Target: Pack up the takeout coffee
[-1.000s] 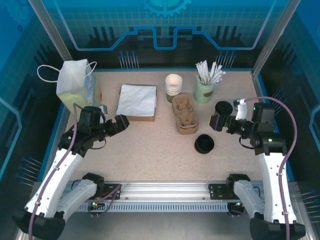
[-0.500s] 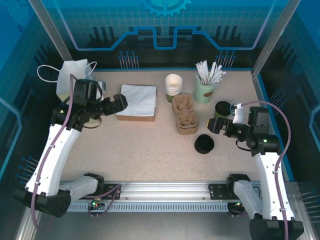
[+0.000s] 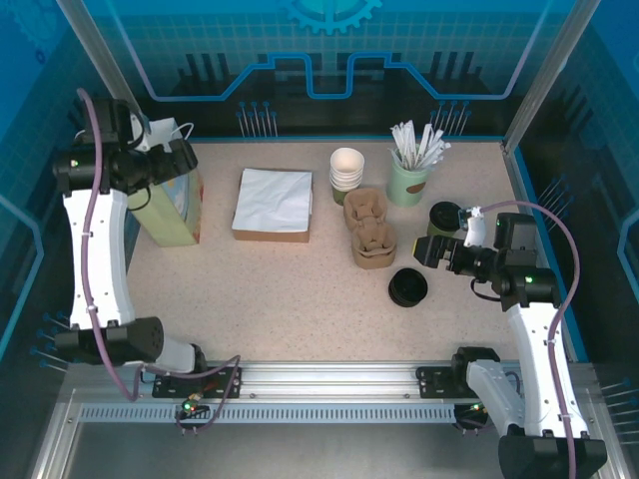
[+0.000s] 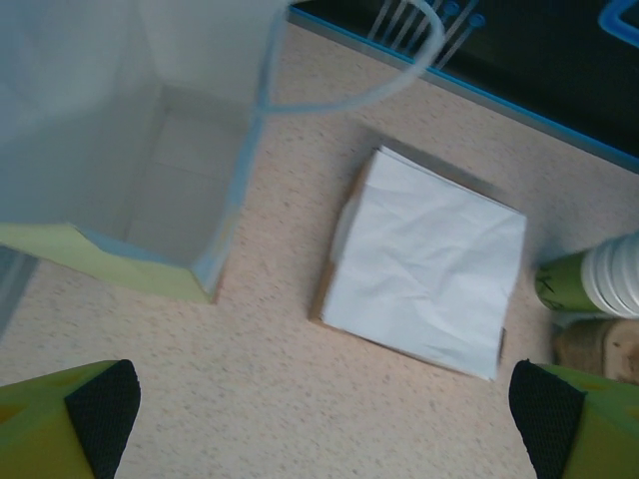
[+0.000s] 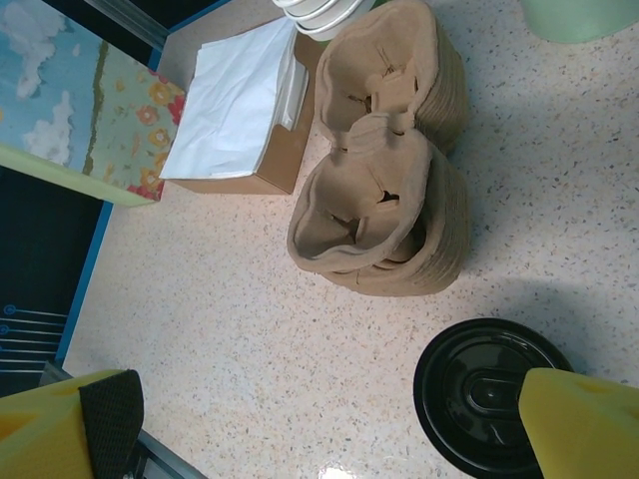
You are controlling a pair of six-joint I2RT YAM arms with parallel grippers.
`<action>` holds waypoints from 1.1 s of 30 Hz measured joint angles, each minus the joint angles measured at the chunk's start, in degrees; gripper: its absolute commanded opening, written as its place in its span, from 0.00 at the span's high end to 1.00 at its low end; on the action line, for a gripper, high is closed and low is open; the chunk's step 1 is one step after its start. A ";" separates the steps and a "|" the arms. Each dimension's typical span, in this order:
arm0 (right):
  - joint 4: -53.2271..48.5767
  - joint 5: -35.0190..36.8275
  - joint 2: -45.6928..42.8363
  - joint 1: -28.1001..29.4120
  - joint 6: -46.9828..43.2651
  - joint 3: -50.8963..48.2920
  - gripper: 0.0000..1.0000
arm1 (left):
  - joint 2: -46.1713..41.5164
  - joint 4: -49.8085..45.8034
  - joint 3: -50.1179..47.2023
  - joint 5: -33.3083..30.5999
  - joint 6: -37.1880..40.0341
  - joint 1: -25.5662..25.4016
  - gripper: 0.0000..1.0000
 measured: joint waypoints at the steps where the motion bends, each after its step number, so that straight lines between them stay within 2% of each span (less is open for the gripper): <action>1: -0.09 0.07 0.04 0.00 -0.02 0.00 0.01 | 0.96 -0.37 1.33 -0.20 0.68 1.11 0.01; 8: -0.50 0.20 1.20 0.00 -0.26 0.13 0.01 | 7.45 -1.66 9.25 -3.65 3.13 9.18 0.01; 18: -1.40 1.25 2.14 0.00 -0.44 1.31 0.00 | 18.51 -1.75 14.78 -11.52 5.01 14.25 0.01; 26: -1.44 1.31 5.11 0.00 -0.44 2.29 0.00 | 25.09 -1.46 16.94 -9.49 5.07 19.56 0.05; 33: -1.44 1.51 5.57 0.00 -0.39 2.29 0.00 | 29.49 -0.17 17.42 -4.46 5.01 19.78 0.16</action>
